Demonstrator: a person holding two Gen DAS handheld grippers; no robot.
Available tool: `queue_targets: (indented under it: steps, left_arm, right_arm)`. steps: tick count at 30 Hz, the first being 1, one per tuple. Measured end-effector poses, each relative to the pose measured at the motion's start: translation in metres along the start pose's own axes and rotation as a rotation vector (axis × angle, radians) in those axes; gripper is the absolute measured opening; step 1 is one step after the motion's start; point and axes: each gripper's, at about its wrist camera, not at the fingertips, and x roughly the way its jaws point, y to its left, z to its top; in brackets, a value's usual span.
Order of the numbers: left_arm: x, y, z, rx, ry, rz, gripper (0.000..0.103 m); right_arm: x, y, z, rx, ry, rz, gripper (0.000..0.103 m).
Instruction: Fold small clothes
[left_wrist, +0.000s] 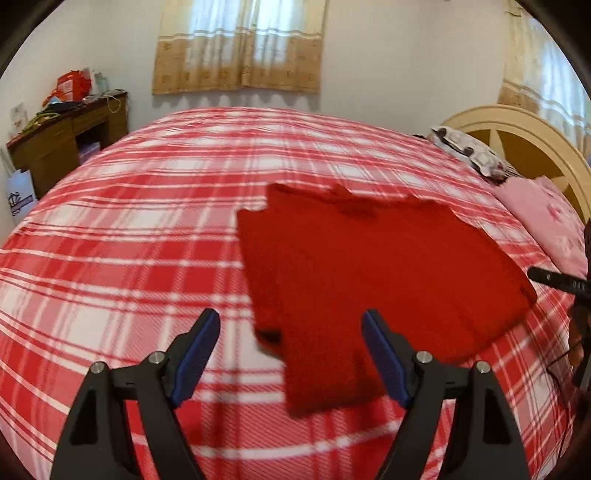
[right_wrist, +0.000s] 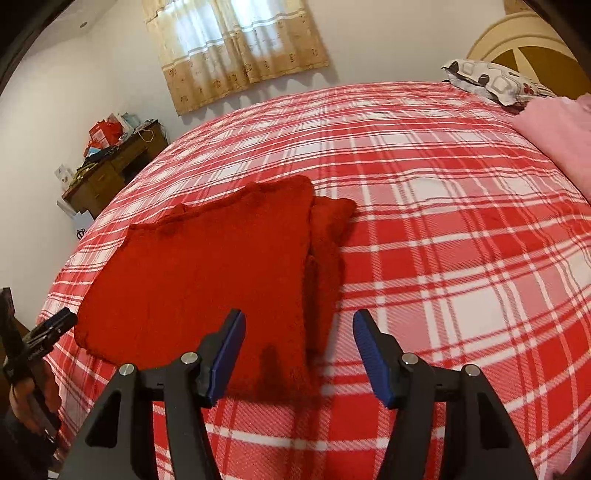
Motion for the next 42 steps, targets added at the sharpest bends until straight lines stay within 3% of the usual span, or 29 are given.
queue_targets:
  steps: [5, 10, 12, 15, 16, 19, 26, 42]
  left_arm:
    - [0.004, 0.001, 0.002, -0.041, -0.012, -0.006, 0.078]
    - [0.003, -0.003, -0.001, -0.039, -0.016, -0.030, 0.076]
    - [0.007, -0.006, 0.001, -0.028, -0.015, -0.038, 0.068]
    - [0.014, -0.007, 0.000, -0.033, 0.009, -0.051, 0.054]
    - [0.014, -0.008, 0.000, -0.035, 0.015, -0.059, 0.045]
    - [0.015, -0.010, -0.003, -0.010, 0.023, -0.049, 0.008]
    - [-0.006, -0.005, -0.008, -0.003, 0.006, -0.097, 0.008]
    - [0.004, 0.001, -0.033, -0.021, 0.056, -0.079, 0.008]
  right_arm:
    - [-0.003, -0.004, -0.005, -0.004, -0.002, 0.013, 0.047]
    - [0.002, 0.001, -0.007, -0.034, 0.002, 0.038, 0.045]
    - [0.007, 0.004, -0.006, -0.042, 0.011, 0.040, 0.037]
    - [0.018, 0.009, -0.008, -0.059, 0.041, 0.039, 0.015]
    - [0.019, 0.011, -0.010, -0.065, 0.048, 0.036, 0.010]
    - [0.012, 0.010, -0.015, -0.060, 0.043, 0.041, 0.007]
    - [-0.009, 0.007, -0.032, -0.067, 0.039, 0.061, 0.007]
    - [0.003, 0.001, -0.049, -0.048, 0.078, 0.042, 0.007]
